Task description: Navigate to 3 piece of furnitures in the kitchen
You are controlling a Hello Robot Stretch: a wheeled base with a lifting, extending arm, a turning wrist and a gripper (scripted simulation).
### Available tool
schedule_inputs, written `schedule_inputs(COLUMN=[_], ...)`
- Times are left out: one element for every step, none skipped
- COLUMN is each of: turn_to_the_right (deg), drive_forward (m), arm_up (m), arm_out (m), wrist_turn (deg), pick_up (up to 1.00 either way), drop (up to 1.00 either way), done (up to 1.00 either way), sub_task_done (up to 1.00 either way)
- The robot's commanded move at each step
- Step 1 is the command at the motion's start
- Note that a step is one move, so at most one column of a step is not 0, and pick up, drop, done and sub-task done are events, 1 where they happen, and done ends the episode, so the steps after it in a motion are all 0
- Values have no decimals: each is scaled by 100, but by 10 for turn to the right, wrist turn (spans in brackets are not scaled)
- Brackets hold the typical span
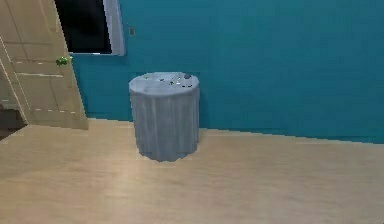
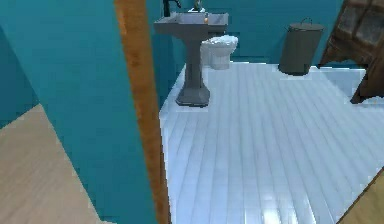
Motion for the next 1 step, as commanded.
schedule_inputs(turn_to_the_right=[-450], drive_forward=[0], arm_up=[0], arm_out=[0], wrist_turn=[0], pick_up=[0], drop=[0], done=[0], sub_task_done=[0])
